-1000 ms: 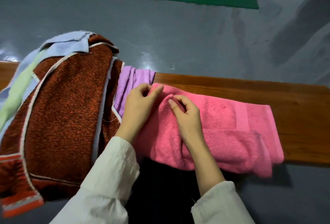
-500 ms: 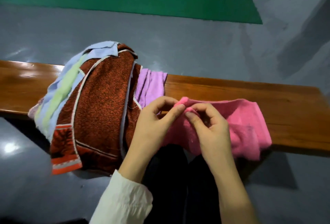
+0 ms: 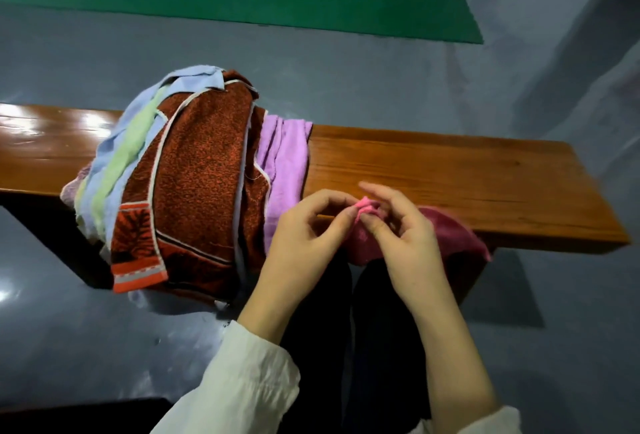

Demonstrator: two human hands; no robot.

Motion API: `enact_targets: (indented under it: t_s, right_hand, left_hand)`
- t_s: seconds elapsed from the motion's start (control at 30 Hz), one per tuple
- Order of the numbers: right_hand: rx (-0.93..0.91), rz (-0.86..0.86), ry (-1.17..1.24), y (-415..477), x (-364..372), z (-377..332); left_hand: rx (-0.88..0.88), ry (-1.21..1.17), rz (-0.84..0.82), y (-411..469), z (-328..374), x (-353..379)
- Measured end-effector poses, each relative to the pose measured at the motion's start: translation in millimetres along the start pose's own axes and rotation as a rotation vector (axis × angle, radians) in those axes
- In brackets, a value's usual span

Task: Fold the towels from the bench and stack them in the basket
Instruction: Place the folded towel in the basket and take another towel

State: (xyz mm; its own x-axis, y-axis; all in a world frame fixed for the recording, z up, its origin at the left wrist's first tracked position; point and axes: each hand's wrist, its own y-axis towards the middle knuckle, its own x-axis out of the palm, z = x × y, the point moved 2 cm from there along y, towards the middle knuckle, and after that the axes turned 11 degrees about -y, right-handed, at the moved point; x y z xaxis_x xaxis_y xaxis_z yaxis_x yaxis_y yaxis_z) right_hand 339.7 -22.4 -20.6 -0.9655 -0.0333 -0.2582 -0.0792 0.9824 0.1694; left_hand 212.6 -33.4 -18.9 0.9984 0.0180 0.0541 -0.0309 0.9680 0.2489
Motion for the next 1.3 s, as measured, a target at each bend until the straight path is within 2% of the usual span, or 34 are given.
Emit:
enact_targets:
  t_s: [0.1, 0.27, 0.5, 0.63, 0.77, 0.83, 1.13, 1.3]
  right_hand:
    - [-0.005, 0.051, -0.074, -1, -4, -1]
    - [0.056, 0.208, -0.047, 2, -8, 2]
    - [0.059, 0.337, -0.031, 9, -18, 1]
    - [0.051, 0.370, -0.030, 14, -22, -1]
    - [0.037, 0.383, -0.017, 16, -24, -1]
    - [0.042, 0.397, -0.015, 15, -26, 0]
    - [0.042, 0.440, -0.033, 13, -35, -2]
    - [0.003, 0.489, -0.036, 12, -46, -14]
  left_hand:
    - [0.063, 0.036, -0.021, -6, -2, 2]
    - [0.206, 0.385, -0.123, -17, -26, -9]
    - [0.171, 0.616, -0.173, -20, -53, -32]
    - [0.211, 0.690, -0.184, -18, -48, -29]
    - [0.156, 0.791, -0.234, -15, -43, -21]
    - [0.157, 0.793, -0.230, -15, -43, -27]
    - [0.248, 0.636, 0.038, -8, -21, -51]
    - [0.245, 0.447, 0.165, 2, 10, -43]
